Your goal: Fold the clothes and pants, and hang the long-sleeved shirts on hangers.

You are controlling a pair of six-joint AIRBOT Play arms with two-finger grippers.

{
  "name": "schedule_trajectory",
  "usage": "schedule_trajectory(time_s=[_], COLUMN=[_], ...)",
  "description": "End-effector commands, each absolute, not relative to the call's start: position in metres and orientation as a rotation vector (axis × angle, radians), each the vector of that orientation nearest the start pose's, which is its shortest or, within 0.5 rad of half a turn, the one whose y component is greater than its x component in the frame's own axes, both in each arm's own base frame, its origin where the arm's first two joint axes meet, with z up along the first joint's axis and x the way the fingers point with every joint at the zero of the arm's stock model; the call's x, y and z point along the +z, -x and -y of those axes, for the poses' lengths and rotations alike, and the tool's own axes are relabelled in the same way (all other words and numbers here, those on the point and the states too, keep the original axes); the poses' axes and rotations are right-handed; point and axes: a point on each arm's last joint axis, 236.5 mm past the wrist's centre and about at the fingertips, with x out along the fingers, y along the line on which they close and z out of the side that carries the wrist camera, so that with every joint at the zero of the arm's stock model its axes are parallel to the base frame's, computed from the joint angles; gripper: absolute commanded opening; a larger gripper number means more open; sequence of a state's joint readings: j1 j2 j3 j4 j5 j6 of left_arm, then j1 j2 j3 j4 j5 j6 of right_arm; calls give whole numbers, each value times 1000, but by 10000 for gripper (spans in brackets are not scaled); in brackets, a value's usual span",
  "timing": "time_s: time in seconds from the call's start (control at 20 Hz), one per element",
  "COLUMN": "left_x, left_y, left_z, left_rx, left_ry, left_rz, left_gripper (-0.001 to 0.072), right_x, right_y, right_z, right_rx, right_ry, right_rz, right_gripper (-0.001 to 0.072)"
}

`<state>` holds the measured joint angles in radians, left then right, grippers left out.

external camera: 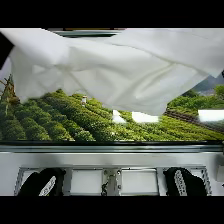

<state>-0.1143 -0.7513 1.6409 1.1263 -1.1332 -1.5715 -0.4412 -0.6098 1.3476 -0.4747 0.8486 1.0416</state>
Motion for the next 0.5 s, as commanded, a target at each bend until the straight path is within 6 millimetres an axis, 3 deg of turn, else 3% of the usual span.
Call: schedule_trajectory(time_s=[0.0,0.05,0.15,0.35,0.45], left_x=[422,399,326,158,100], left_y=[-250,-256,-269,-271,-287], left_z=[121,122,127,147,149], left_rx=[-482,-474,-441,-416,-396], left_ry=[270,292,355,447,450], left_rz=[-278,-353,-597,-1162,-1286], left_gripper=[11,11,11,11,11], right_x=[461,444,397,278,224], right_y=[-274,-280,-299,-346,-381], right_z=[-36,-30,-13,13,13], right_rx=[270,238,177,135,139], right_ry=[-250,-260,-286,-300,-263], right_rz=[118,49,-134,-568,-715], right_gripper=[16,16,16,16,16])
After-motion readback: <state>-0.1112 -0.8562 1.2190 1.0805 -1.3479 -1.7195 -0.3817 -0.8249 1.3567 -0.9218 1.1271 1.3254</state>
